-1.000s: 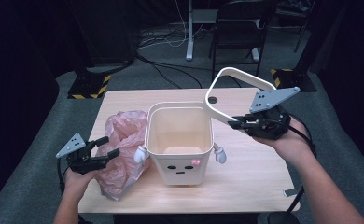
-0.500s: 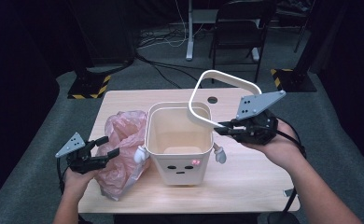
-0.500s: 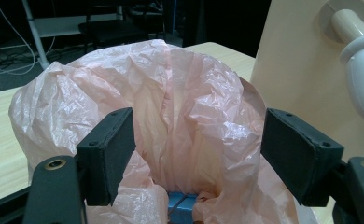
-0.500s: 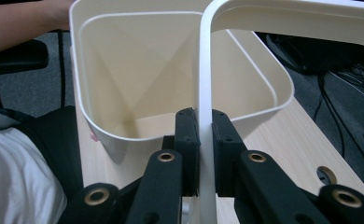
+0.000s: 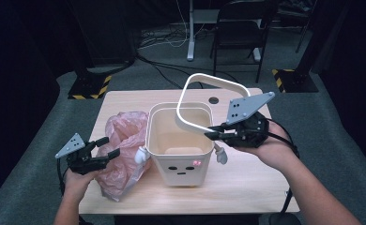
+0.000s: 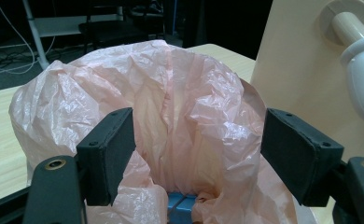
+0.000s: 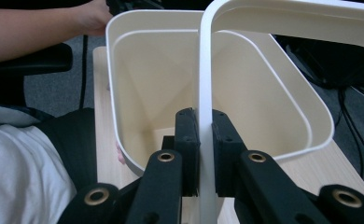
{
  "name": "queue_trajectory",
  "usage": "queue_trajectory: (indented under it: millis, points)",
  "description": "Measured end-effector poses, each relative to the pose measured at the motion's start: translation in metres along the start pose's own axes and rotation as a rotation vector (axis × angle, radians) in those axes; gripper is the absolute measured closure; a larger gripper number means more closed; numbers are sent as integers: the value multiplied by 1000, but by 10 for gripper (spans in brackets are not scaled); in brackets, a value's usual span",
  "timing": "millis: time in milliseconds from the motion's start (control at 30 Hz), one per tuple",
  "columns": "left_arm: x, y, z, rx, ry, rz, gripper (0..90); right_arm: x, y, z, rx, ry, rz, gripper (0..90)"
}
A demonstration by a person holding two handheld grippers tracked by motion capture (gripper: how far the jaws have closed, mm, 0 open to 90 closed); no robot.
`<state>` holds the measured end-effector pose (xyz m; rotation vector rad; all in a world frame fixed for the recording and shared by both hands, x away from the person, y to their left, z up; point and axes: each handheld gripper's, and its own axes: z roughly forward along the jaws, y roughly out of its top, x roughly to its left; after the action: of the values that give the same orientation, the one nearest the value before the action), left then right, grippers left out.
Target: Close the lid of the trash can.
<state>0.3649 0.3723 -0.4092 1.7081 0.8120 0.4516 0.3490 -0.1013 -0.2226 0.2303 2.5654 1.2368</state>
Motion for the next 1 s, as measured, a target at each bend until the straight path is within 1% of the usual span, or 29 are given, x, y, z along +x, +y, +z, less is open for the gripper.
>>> queue_trajectory:
  millis: [200, 400, 567, 867, 1000]
  points:
    - [0, 0, 0, 0, 0, -1, 258, 6, 10, 7, -4, 43, -31, 831]
    - [1, 0, -1, -4, 0, -4, 258, 11, 18, 17, -7, 88, -50, 831]
    - [0, 0, -1, -2, -1, 1, 258, 16, 26, 23, -4, 110, -73, 832]
    - [1, 0, -1, -6, 0, -5, 258, 26, 36, 33, 15, 151, -118, 832]
    - [1, -1, -1, -4, -1, -4, 258, 26, 37, 35, 19, 161, -117, 832]
